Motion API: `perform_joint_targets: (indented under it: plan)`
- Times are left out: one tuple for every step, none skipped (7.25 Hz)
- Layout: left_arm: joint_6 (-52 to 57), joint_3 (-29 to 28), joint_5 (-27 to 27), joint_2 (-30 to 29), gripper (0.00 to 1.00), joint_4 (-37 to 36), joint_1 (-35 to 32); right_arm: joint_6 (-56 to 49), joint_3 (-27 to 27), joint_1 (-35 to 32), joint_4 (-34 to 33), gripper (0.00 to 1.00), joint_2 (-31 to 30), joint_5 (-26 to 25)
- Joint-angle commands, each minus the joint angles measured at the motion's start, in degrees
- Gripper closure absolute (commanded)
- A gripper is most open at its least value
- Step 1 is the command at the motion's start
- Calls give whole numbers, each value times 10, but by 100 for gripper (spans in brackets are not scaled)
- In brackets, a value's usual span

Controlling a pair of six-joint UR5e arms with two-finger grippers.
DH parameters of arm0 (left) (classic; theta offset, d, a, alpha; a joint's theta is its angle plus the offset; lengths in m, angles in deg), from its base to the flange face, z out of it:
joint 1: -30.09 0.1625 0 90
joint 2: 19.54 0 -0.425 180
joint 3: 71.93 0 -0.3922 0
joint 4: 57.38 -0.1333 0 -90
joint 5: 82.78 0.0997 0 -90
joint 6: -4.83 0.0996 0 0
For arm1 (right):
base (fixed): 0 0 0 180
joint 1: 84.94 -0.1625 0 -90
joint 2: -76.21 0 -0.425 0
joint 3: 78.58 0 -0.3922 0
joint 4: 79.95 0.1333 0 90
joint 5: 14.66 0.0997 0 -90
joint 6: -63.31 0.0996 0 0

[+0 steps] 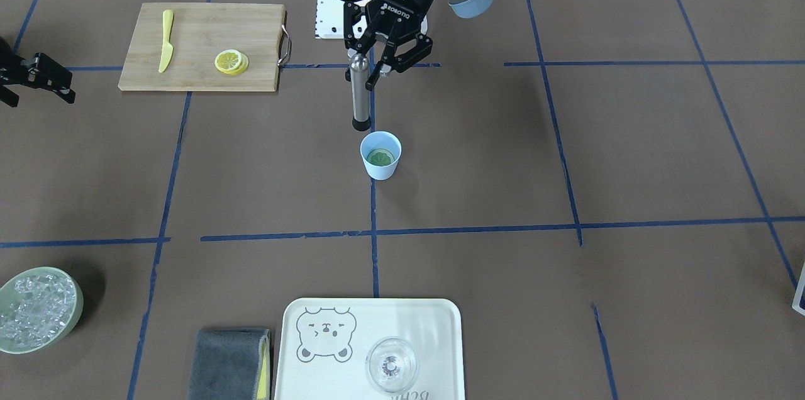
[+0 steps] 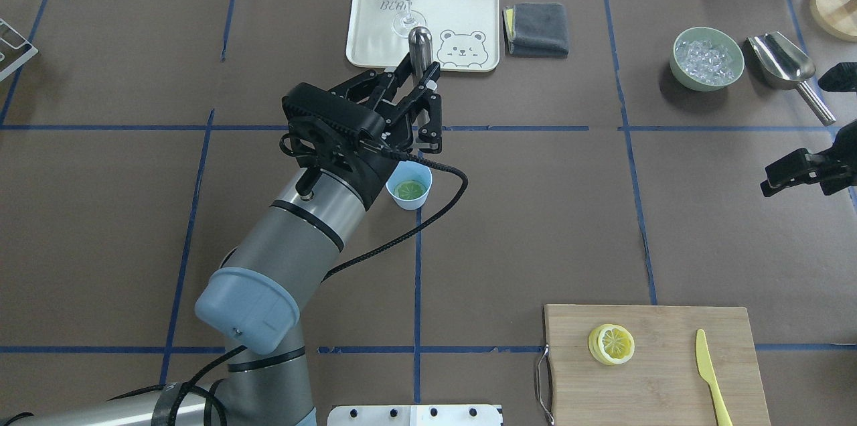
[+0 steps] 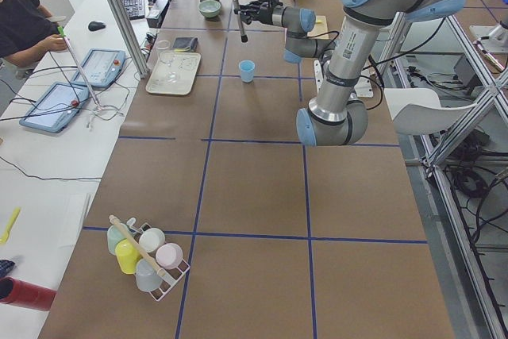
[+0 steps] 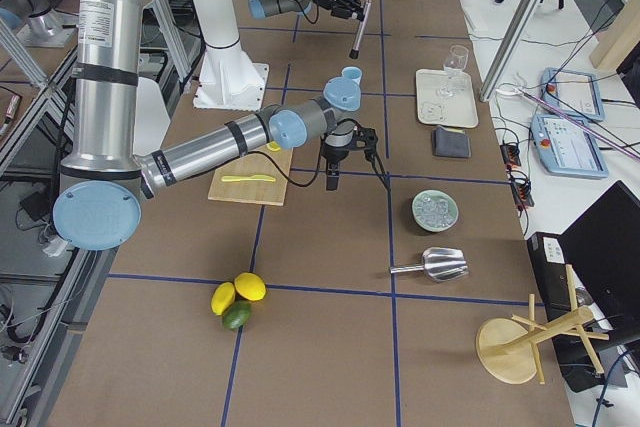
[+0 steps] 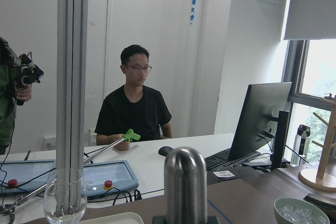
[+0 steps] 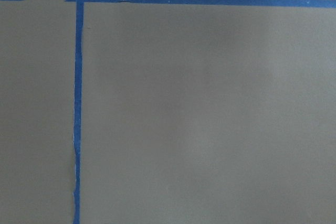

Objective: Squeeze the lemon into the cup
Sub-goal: 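Press the muddler down onto the lemon slice inside the cup, then lift the muddler out of the cup and carry it back toward its spot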

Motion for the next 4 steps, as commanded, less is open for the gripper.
perform_joint_targets:
  plan:
    - [-6,5,-1,19,100,-61,-16,0,1,0,0,0,-1,0]
    - [-6,5,-9,46,100,-98,-23,1,2,0,0,0,-1,0]
    - [-6,5,-69,70,100,-106,-44,0,2,0,0,0,-2,0]
    - [-6,5,-113,104,100,-110,-68,2,7,-1,0,0,-2,0]
